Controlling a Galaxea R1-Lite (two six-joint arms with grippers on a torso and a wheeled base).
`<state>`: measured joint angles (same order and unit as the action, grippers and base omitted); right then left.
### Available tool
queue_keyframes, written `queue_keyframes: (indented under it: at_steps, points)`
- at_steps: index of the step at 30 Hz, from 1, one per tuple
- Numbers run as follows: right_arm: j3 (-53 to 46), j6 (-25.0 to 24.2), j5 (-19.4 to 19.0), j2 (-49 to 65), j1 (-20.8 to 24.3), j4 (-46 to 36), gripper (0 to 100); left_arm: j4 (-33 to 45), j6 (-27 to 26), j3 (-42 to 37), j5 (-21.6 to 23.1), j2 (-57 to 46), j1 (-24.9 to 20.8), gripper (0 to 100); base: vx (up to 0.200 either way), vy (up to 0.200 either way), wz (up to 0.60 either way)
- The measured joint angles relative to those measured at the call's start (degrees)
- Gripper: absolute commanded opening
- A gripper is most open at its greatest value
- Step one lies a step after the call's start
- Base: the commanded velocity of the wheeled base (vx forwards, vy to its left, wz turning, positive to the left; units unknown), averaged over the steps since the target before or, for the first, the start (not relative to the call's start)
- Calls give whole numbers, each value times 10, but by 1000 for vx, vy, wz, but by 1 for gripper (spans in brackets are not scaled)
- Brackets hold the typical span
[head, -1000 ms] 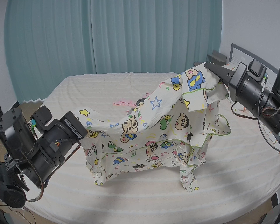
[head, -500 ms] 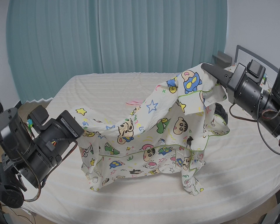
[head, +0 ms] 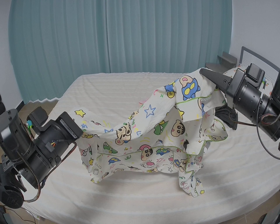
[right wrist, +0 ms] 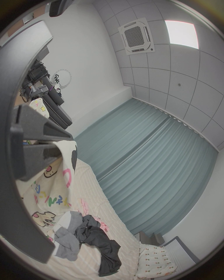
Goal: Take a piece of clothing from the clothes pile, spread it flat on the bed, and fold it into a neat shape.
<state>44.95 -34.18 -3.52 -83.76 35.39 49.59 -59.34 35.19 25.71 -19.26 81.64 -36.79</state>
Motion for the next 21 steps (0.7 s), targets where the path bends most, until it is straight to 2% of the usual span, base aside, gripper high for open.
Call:
queue_keyframes:
  at_steps: [3, 9, 21]
  points:
    - [-4, 0, 0, 0, 3, 0, 0, 1, 4, -1, 0, 1, 0, 0, 0, 200, 0]
    - [-13, 2, 1, 2, 6, 0, 0, 2, 6, -6, 3, 2, -3, 0, 0, 0, 0]
    - [-23, 2, -1, 9, 9, 3, 0, 1, 5, -19, 5, 0, -9, 0, -200, 0, 0]
